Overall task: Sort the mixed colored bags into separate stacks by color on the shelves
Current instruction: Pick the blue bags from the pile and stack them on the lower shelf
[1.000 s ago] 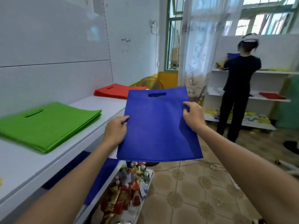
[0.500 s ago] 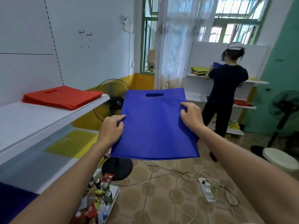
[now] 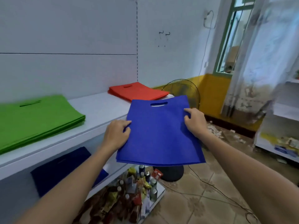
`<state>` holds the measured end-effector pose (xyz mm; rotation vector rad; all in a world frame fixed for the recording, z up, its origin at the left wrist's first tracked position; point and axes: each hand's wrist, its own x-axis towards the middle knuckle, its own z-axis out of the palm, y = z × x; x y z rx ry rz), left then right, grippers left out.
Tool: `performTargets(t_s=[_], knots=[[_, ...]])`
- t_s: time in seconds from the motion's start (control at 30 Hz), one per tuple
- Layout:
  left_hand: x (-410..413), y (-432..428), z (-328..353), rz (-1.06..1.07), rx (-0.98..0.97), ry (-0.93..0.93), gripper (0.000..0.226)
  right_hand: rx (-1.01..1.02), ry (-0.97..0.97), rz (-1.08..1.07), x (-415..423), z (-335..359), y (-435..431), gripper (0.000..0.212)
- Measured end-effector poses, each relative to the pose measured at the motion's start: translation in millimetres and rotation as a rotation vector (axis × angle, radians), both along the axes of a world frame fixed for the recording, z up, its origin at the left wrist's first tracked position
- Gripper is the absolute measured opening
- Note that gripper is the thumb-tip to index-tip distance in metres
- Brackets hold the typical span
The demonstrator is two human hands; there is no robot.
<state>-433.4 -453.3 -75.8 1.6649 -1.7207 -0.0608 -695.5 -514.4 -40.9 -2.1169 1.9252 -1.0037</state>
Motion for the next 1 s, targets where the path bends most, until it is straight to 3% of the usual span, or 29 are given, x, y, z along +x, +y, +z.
performTargets(t_s=[0.23,0.53,0.73,0.83,1.0], knots=[[60,70,-64,0.192,0.168,-0.109,0.031,0.119,0.095,0.281,104,-64,-19,0.038],[72,135,-160,0.564,0.464,0.014,0.044,0.353,0.181,0.588,156,-166,-5,0.038],[80,150,-178,0.693,0.431,0.081,0.045,0.342,0.181,0.743,206,-175,-10,0.04],[95,153,-182,0.736,0.431,0.104,0.058,0.351,0.158,0.776,237,-183,-14,0.041],[122,155,-199,0.776,0.508,0.13,0.053,0.422,0.158,0.805,274,-202,-17,0.044]])
